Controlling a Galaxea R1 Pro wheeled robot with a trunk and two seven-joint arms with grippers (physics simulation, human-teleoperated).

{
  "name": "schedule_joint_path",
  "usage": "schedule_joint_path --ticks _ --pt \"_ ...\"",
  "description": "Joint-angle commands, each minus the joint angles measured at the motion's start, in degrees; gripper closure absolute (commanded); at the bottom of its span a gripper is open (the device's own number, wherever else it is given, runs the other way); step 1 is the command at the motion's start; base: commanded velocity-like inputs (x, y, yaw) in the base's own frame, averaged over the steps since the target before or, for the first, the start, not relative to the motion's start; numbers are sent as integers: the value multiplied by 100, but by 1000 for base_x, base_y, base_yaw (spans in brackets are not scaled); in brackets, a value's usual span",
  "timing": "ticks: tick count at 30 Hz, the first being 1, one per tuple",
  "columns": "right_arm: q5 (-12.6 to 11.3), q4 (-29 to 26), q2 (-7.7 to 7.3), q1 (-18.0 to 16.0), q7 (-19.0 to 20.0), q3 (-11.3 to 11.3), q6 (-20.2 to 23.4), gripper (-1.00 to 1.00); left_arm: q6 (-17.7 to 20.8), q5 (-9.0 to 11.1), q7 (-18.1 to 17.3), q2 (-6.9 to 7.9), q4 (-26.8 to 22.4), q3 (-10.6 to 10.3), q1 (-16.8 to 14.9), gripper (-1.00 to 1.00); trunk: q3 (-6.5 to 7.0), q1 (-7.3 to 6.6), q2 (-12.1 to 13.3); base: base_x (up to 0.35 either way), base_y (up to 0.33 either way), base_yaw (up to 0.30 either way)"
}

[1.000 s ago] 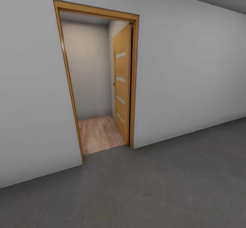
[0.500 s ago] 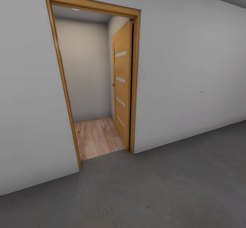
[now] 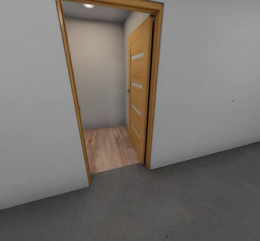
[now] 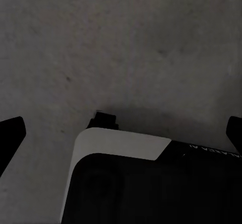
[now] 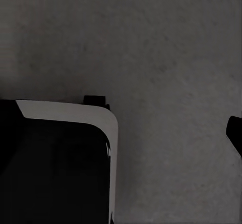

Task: Move the two storage containers from the living room to the garage. In the garage, place one container on the floor and stack the other container on top of it (either order is fine).

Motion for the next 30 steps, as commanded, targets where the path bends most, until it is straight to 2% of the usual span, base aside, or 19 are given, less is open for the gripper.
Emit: schedule_joint_path --ticks 1,10,16,30 --pt "-40 14 2 -5 -3 49 -27 -100 -19 44 17 -2 6 -42 -5 -100 -7 4 -4 323 0 264" --pt "-39 14 5 -5 4 41 -26 -100 -19 44 16 -11 6 -43 -5 -100 -7 4 -4 323 0 226" --pt "24 14 18 -5 -22 110 3 -100 -19 44 12 -11 6 -43 -5 -100 -7 4 -4 323 0 31" --pt "45 14 13 -5 16 117 -17 -100 -18 32 10 -8 6 -43 -5 -100 -7 4 -4 323 0 1"
